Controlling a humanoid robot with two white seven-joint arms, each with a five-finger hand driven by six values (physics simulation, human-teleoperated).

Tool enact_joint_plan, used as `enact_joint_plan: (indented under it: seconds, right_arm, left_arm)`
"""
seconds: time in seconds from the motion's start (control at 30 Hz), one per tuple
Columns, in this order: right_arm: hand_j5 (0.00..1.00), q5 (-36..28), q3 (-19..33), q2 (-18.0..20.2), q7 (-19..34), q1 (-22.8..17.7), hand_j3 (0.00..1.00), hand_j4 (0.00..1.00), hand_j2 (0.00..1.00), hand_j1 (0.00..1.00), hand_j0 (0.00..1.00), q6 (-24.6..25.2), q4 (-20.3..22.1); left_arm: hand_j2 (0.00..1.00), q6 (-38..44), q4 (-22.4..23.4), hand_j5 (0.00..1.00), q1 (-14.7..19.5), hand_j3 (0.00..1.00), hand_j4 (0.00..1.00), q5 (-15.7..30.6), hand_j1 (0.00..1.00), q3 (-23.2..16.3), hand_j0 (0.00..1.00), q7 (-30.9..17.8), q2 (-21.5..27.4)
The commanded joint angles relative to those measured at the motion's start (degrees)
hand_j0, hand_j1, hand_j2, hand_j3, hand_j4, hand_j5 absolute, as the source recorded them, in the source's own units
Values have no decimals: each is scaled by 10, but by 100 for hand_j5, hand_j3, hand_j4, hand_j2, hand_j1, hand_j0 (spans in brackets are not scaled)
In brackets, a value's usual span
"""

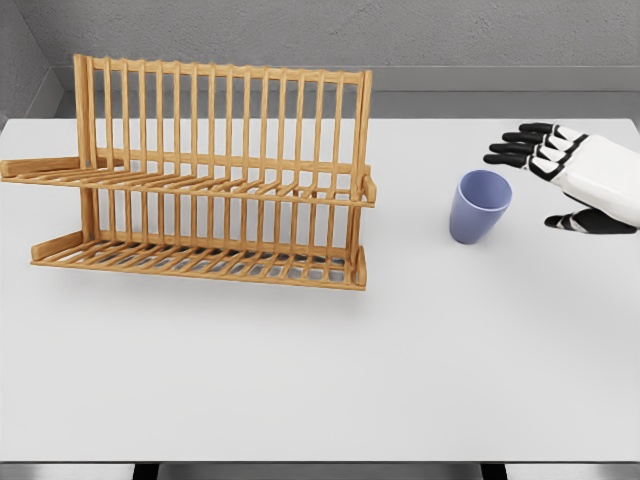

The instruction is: Right arm put cup on second shelf

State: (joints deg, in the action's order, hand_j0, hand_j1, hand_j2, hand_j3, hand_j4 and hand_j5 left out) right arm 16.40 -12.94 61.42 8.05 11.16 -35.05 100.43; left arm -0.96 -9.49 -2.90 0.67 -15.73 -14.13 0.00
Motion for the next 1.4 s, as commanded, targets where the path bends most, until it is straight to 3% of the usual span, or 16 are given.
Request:
enact_joint_plan:
  seconds: [0.0, 0.23, 0.3, 0.4, 0.47, 0.53, 0.6, 0.67, 0.9, 0.97, 1.1, 1.37]
  right_arm:
    - [100, -4, -2, 1, -1, 0, 100, 100, 100, 100, 100, 0, 1]
    - [100, -18, 8, 18, -3, 1, 100, 100, 100, 100, 100, 0, -16]
    - [100, -17, 11, 18, 91, 11, 100, 100, 100, 100, 100, 0, -23]
    - [100, -20, 11, 12, 224, 68, 100, 100, 100, 100, 100, 0, -29]
    - [100, -16, -2, 9, 250, 113, 100, 100, 100, 100, 100, 0, -60]
    - [100, -14, -70, -10, 269, 179, 100, 100, 100, 100, 100, 0, -90]
    - [100, -14, -140, -30, 269, 238, 100, 100, 100, 100, 100, 0, -129]
    - [100, -14, -158, -40, 269, 256, 100, 100, 100, 100, 100, 0, -147]
    - [100, -11, -213, -78, 269, 335, 100, 100, 100, 100, 100, 0, -154]
    - [100, -11, -248, -99, 269, 363, 100, 100, 100, 100, 100, 0, -202]
    - [100, -10, -271, -108, 269, 366, 100, 100, 100, 100, 100, 0, -241]
    - [100, 13, -298, -123, 269, 367, 100, 100, 100, 100, 100, 0, -253]
  left_arm:
    - [100, 0, 0, 100, 0, 100, 100, 0, 100, 0, 100, 0, 0]
    - [100, 0, 0, 100, 0, 100, 100, 0, 100, 0, 100, 0, 0]
    - [100, 0, -1, 100, 0, 100, 100, 0, 100, 0, 100, 0, 0]
    - [100, 1, 0, 100, -1, 100, 100, 0, 100, 0, 100, 0, 0]
    - [100, 0, 0, 100, -1, 100, 100, 0, 100, 0, 100, 0, 0]
    - [100, 0, 0, 100, 0, 100, 100, 0, 100, 0, 100, 0, 0]
    - [100, 0, 0, 100, 0, 100, 100, 0, 100, 0, 100, 0, 0]
    - [100, 0, 0, 100, -1, 100, 100, 0, 100, 0, 100, 0, 0]
    - [100, 0, 0, 100, 0, 100, 100, 0, 100, 0, 100, 0, 0]
    - [100, 0, 0, 100, 0, 100, 100, 0, 100, 0, 100, 0, 0]
    - [100, 0, 0, 100, 0, 100, 100, 0, 100, 0, 100, 0, 0]
    - [100, 0, 0, 100, -1, 100, 100, 0, 100, 0, 100, 0, 0]
